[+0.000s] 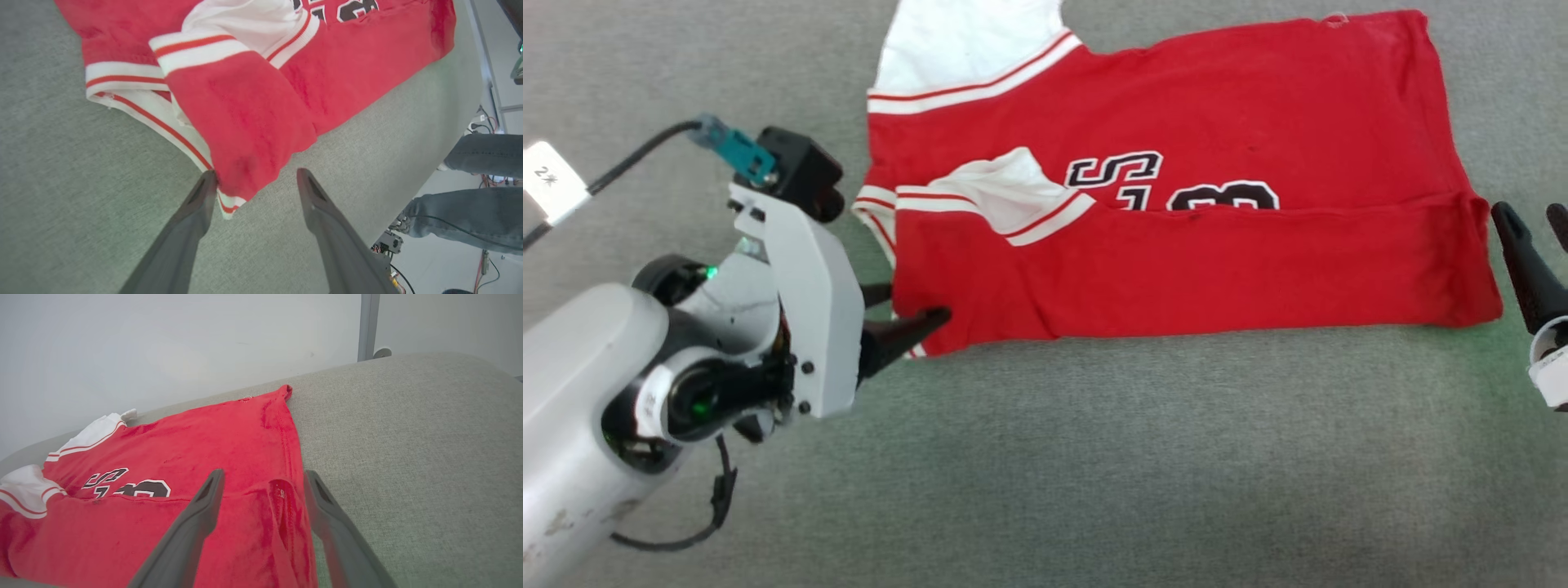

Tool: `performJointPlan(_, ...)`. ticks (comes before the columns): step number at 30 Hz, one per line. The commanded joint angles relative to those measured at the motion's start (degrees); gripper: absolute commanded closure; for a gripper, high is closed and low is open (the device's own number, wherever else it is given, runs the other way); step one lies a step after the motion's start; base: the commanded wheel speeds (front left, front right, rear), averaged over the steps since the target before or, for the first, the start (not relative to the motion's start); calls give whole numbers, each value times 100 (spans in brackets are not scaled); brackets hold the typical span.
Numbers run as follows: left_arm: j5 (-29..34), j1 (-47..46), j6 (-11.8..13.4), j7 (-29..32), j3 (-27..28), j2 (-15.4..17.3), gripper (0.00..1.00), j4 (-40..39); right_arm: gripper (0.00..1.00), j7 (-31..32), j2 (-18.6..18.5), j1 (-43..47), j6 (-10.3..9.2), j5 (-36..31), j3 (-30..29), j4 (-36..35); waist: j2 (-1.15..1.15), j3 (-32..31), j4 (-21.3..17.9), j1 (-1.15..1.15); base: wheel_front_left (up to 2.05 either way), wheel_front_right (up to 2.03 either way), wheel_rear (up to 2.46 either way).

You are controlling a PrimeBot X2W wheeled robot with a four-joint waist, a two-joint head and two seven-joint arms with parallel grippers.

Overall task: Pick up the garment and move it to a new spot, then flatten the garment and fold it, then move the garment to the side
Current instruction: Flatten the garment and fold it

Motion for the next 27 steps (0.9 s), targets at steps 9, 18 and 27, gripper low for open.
performJointPlan(9,-92,260,414,327,-222,56,0,377,0,-109,55,-111,-9,140,135,-3,0,288,-289,0,0,0,0)
performJointPlan(18,-432,535,283,435,-307,-243,64,1105,0,-88,-91,-265,-9,128,225,-10,0,447,-407,0,0,0,0)
performJointPlan(27,-601,611,1,285,-202,-393,100,1033,0,774,-745,-450,-9,96,943,-308,0,482,-357,0,0,0,0)
